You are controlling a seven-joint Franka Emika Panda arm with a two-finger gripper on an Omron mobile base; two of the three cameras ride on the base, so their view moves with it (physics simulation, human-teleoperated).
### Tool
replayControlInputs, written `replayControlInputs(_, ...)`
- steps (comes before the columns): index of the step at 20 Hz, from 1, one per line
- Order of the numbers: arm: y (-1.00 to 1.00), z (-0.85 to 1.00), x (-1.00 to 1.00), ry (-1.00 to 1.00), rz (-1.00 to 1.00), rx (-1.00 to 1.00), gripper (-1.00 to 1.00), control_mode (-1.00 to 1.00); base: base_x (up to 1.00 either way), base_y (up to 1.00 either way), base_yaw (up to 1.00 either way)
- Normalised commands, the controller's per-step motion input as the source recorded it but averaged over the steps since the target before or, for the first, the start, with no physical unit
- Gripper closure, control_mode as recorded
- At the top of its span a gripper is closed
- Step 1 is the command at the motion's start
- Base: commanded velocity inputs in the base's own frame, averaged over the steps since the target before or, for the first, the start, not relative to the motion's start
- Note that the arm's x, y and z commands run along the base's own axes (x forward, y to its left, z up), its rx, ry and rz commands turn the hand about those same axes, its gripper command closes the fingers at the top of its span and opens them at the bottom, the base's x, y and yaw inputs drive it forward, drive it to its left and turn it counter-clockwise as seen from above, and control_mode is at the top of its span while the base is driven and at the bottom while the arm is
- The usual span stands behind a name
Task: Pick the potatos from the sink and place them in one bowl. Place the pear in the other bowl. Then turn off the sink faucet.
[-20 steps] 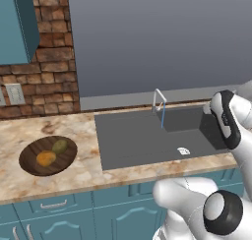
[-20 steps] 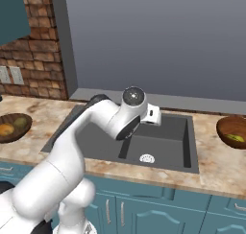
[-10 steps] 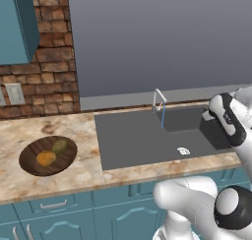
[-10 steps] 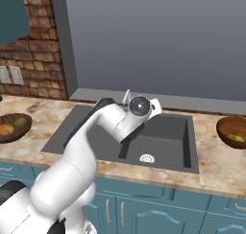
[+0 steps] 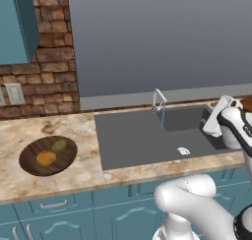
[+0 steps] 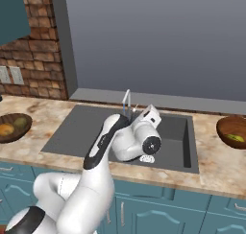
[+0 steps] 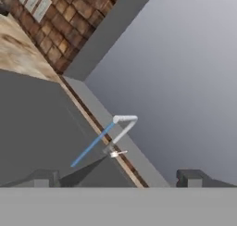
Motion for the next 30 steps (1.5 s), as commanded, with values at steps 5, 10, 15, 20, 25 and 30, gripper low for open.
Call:
replayControlInputs(5,0.0,0.37,0.0,-0.09,0.15,-0.07,-1.0,-1.0,0.0,0.0,0.0)
replayControlInputs(10,0.0,0.51,0.0,0.01,0.07,0.0,-1.0,-1.0,0.0,0.0,0.0)
replayControlInputs(15,0.0,-0.03,0.0,0.1,0.0,0.0,-1.0,-1.0,0.0,0.0,0.0)
replayControlInputs(20,0.01,-0.1,0.01,0.12,0.0,0.01,-1.0,-1.0,0.0,0.0,0.0)
replayControlInputs(25,0.0,-0.19,0.0,0.12,0.0,0.13,-1.0,-1.0,0.0,0.0,0.0)
replayControlInputs(30,0.0,-0.18,0.0,0.08,0.0,0.2,-1.0,-1.0,0.0,0.0,0.0)
